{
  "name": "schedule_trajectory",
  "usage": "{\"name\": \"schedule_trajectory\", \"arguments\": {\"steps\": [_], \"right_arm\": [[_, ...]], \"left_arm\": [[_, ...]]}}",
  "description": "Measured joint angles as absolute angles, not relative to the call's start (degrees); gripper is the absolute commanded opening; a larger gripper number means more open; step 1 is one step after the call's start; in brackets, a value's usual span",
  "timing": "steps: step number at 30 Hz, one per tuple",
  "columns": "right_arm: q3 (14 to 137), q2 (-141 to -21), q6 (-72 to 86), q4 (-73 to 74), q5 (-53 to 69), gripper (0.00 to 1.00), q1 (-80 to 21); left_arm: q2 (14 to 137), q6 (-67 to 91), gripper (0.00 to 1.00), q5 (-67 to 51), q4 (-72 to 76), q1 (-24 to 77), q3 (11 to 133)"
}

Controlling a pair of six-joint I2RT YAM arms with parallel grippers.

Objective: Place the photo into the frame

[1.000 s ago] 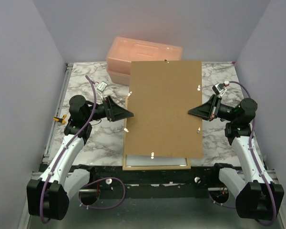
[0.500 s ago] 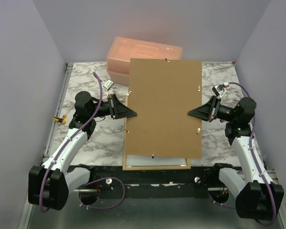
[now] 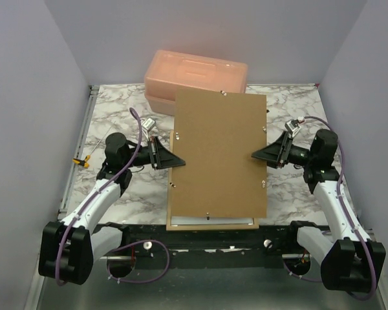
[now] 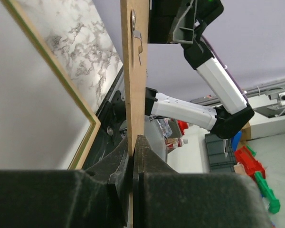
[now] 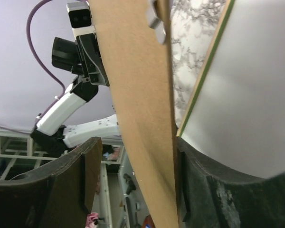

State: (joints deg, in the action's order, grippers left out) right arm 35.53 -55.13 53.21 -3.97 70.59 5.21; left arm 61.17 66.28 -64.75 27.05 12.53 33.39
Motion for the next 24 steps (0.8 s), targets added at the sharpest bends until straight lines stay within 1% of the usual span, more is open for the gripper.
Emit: {"name": "schedule_trajectory", "arguments": {"steps": [4,11,14,24], "right_arm": [[35.2,-56.0,48.5,0.3,68.6,0.75,5.2],[32.1,-58.3,42.8,4.8,65.3,0.91,5.2],[31.4,-58.6,41.5,5.9,63.8,0.95,5.2],[31.3,-59.3,37.3,8.9,57.5,0.96,5.2]], "left_arm": [[61.2,67.6,0.0,-64.6,28.7,11.2,29.5],[64.2,72.6,0.0,-64.8,38.1,6.7,23.5],[65.2,74.0,0.0,-65.0,41.7,5.3,21.6],[68.7,75.8,0.0,-64.9,49.7,3.4,17.1]]}}
